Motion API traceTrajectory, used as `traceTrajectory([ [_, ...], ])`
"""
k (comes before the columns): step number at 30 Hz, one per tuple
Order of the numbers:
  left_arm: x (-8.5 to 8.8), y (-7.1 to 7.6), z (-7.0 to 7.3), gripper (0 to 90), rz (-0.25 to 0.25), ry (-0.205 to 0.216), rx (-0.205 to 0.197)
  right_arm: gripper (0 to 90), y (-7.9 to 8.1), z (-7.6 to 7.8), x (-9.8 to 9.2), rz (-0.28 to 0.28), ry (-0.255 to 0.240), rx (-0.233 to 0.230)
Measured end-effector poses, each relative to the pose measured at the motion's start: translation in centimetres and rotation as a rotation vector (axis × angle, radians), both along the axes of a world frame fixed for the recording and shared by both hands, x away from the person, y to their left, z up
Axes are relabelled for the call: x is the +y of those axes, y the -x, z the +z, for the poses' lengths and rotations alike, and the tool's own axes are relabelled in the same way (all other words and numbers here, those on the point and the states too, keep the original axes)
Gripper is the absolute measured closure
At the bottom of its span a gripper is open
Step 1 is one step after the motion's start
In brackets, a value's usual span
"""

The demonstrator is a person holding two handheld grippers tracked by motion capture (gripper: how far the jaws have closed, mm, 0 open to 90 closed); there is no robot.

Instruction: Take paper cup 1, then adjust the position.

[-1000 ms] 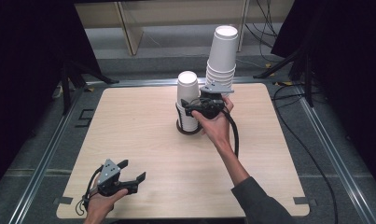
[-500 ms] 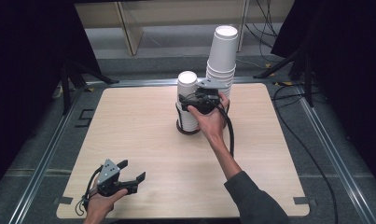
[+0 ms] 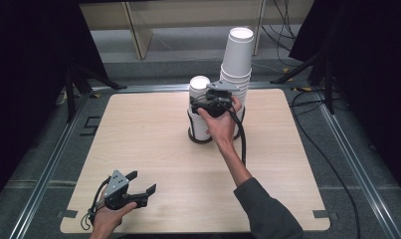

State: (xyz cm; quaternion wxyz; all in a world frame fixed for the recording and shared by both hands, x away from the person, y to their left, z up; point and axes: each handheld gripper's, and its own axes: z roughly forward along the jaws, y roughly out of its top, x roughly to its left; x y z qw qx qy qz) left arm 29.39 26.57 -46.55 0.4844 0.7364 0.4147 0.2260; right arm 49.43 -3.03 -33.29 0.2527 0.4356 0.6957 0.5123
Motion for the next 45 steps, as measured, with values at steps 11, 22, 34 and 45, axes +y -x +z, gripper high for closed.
traceTrajectory([
  [11,0.2,0.2,0.1,14.6,0.017,-0.012,0.005,16.8,-0.6,0.0,0.7,-0.035,0.027,0.011],
  [22,0.2,0.3,0.1,14.7,0.017,-0.004,0.001,16.8,-1.1,0.0,1.7,-0.097,0.031,0.031],
  [34,0.1,0.3,0.1,14.7,0.010,-0.021,-0.002,17.7,-1.4,-0.2,2.3,-0.144,0.024,0.037],
  [45,0.1,0.2,0.1,14.7,0.009,-0.005,-0.009,19.5,-1.6,-0.3,2.7,-0.171,0.010,0.048],
])
